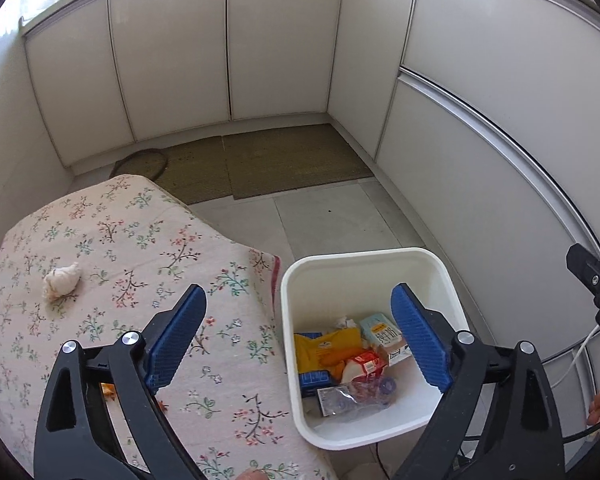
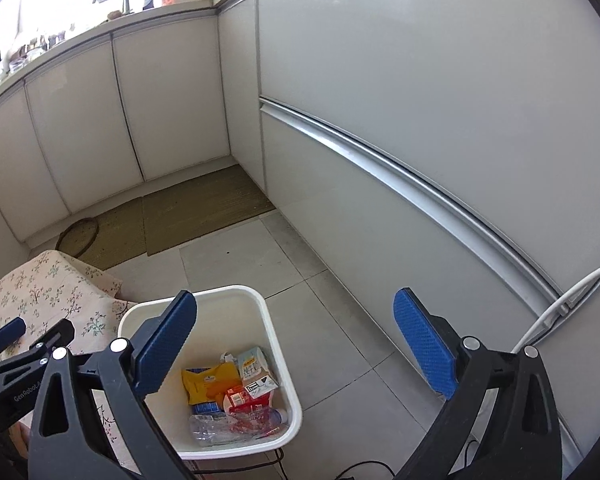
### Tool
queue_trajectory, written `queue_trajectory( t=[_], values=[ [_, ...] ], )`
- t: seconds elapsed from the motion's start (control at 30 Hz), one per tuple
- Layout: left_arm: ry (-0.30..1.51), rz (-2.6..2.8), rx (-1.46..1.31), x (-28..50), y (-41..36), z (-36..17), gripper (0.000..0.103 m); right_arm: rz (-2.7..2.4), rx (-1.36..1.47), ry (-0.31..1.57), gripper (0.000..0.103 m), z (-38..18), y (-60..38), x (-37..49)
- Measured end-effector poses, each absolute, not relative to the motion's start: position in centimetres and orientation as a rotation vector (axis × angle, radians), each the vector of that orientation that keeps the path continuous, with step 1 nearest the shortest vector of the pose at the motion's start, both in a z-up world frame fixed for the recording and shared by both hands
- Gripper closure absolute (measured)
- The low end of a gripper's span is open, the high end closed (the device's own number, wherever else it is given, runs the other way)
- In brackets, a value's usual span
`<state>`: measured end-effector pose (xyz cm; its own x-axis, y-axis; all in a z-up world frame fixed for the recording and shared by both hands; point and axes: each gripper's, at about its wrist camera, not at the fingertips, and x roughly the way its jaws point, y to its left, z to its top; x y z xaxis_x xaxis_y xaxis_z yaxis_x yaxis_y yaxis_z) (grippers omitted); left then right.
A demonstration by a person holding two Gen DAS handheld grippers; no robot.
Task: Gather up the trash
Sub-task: 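Move both grippers back over the table toward the tissue and peel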
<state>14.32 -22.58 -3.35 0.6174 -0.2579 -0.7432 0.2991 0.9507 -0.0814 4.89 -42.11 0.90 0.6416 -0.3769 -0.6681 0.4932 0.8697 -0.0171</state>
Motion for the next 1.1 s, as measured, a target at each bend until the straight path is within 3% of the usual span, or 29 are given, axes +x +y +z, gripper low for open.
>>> queue_trajectory(
  t=[1.1],
  values=[
    [0.913, -0.068, -0.107, 18.1, -3.1, -4.8, 0.010, -0.222, -0.041, 0.797, 0.007, -1.5, -21.7, 14.9]
  ],
)
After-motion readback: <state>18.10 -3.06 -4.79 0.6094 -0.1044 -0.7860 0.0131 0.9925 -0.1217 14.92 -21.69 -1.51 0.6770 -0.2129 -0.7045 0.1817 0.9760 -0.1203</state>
